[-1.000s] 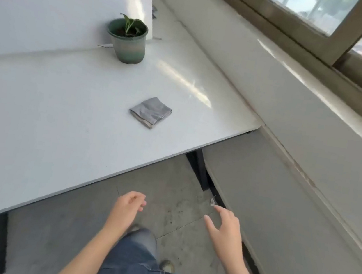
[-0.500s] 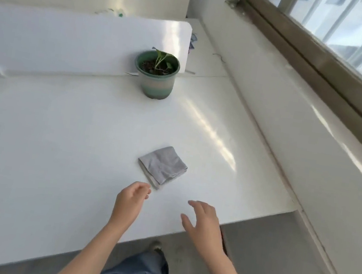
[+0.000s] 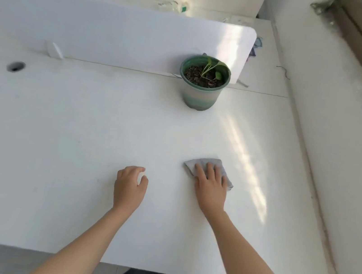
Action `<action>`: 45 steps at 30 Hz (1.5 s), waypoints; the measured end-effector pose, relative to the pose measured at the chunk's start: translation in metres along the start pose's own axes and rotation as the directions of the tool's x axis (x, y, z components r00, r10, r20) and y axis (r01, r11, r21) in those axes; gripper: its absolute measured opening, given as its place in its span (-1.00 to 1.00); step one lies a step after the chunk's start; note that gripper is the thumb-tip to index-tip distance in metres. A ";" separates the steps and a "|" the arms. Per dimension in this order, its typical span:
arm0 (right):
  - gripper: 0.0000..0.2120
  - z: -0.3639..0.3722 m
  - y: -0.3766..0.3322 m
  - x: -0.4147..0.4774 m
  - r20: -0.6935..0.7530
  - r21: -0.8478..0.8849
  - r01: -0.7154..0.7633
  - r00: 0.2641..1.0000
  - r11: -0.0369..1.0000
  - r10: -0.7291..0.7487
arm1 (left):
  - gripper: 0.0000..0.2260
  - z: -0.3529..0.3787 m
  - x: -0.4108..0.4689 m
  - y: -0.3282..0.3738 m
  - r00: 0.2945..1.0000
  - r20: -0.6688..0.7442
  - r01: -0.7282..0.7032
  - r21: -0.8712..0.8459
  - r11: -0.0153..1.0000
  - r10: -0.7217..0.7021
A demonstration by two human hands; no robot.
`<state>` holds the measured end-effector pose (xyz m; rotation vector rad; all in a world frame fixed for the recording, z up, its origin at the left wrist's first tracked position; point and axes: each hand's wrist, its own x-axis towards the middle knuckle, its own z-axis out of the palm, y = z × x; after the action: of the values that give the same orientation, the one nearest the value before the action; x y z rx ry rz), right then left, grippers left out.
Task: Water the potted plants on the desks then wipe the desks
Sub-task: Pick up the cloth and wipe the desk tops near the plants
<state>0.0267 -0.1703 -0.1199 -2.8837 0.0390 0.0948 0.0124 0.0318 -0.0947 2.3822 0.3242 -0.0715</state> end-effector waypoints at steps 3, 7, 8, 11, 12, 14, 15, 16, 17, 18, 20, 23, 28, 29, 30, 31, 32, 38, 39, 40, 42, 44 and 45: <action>-0.60 -0.022 0.069 0.025 -0.040 0.032 -0.282 0.958 0.959 0.283 | -0.67 0.015 0.012 0.012 0.999 0.028 -0.019 0.153 0.988 0.015; -0.49 -0.049 0.138 0.051 0.091 0.036 -0.464 0.883 0.885 0.460 | -0.58 0.030 0.023 0.021 0.999 0.045 -0.038 0.312 0.949 0.026; -0.48 -0.052 0.142 0.060 0.124 0.045 -0.476 0.875 0.878 0.468 | -0.57 0.032 0.025 0.021 0.999 0.031 -0.031 0.331 0.943 0.022; -0.45 -0.052 0.129 0.090 0.154 0.038 -0.476 0.872 0.879 0.466 | -0.48 0.033 0.029 0.014 0.999 -0.023 0.031 0.358 0.933 -0.024; -0.45 -0.049 0.117 0.097 0.148 0.024 -0.425 0.897 0.905 0.417 | -0.46 0.032 0.030 0.011 0.999 -0.033 0.052 0.364 0.930 -0.043; -0.46 -0.037 0.079 0.104 0.181 0.014 -0.230 0.958 0.973 0.224 | -0.44 0.030 0.032 0.006 0.997 -0.048 0.074 0.369 0.927 -0.061; -0.46 -0.031 0.054 0.101 0.216 0.014 -0.103 0.972 0.995 0.097 | -0.47 0.028 0.033 0.003 0.996 -0.056 0.086 0.365 0.927 -0.071; -0.46 -0.021 0.026 0.093 0.257 0.012 0.036 0.966 0.999 -0.037 | -0.51 0.027 0.035 0.001 0.995 -0.062 0.100 0.361 0.927 -0.084; -0.42 -0.011 -0.003 0.083 0.305 0.017 0.180 0.936 0.983 -0.177 | -0.55 0.025 0.038 -0.001 0.993 -0.075 0.110 0.359 0.927 -0.089; -0.37 -0.003 -0.026 0.071 0.362 0.027 0.325 0.879 0.945 -0.312 | -0.58 0.024 0.041 -0.004 0.991 -0.097 0.116 0.357 0.927 -0.087; -0.37 0.010 -0.052 0.055 0.388 -0.007 0.495 0.803 0.869 -0.453 | -0.61 0.020 0.047 -0.008 0.984 -0.147 0.141 0.331 0.933 -0.097; -0.38 0.005 -0.052 0.069 0.472 -0.032 0.533 0.754 0.845 -0.458 | -0.54 0.019 0.054 -0.011 0.982 -0.156 0.158 0.367 0.917 -0.107; -0.49 0.002 -0.054 0.154 0.392 0.016 0.502 0.792 0.865 -0.467 | -0.54 0.024 0.058 -0.013 0.984 -0.133 0.169 0.476 0.863 -0.120; -0.49 0.002 -0.060 0.172 0.385 -0.003 0.484 0.808 0.875 -0.445 | -0.55 0.025 0.059 -0.015 0.983 -0.138 0.174 0.487 0.856 -0.121; -0.49 0.005 -0.065 0.187 0.378 -0.011 0.467 0.821 0.884 -0.429 | -0.56 0.026 0.059 -0.015 0.983 -0.142 0.170 0.497 0.851 -0.114; -0.49 0.004 -0.072 0.204 0.384 -0.017 0.455 0.825 0.891 -0.414 | -0.57 0.028 0.059 -0.017 0.984 -0.147 0.163 0.506 0.847 -0.101; -0.48 0.005 -0.082 0.221 0.392 -0.021 0.448 0.826 0.894 -0.405 | -0.57 0.029 0.059 -0.019 0.984 -0.155 0.157 0.513 0.844 -0.089; -0.49 0.008 -0.114 0.269 0.426 -0.019 0.429 0.821 0.903 -0.381 | -0.58 0.032 0.063 -0.024 0.975 -0.223 0.136 0.551 0.824 -0.012; -0.50 0.011 -0.112 0.258 0.419 -0.002 0.457 0.808 0.889 -0.415 | -0.58 0.032 0.062 -0.024 0.973 -0.233 0.136 0.547 0.826 -0.006; -0.51 0.014 -0.105 0.240 0.395 0.023 0.520 0.780 0.854 -0.485 | -0.58 0.031 0.063 -0.023 0.970 -0.243 0.142 0.545 0.826 -0.006; -0.50 0.013 -0.074 0.196 0.340 0.037 0.702 0.661 0.711 -0.669 | -0.59 0.030 0.064 -0.021 0.968 -0.250 0.157 0.542 0.826 -0.020; -0.50 0.012 -0.018 0.167 0.359 -0.015 0.820 0.538 0.572 -0.763 | -0.60 0.030 0.063 -0.022 0.970 -0.242 0.160 0.548 0.821 -0.027; -0.50 0.006 0.014 0.163 0.398 -0.035 0.829 0.524 0.558 -0.754 | -0.60 0.031 0.063 -0.022 0.971 -0.239 0.159 0.554 0.817 -0.027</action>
<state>0.1886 -0.1855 -0.1405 -2.7110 -1.4501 0.4379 0.0686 0.0401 -0.1408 2.9823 0.5973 0.0638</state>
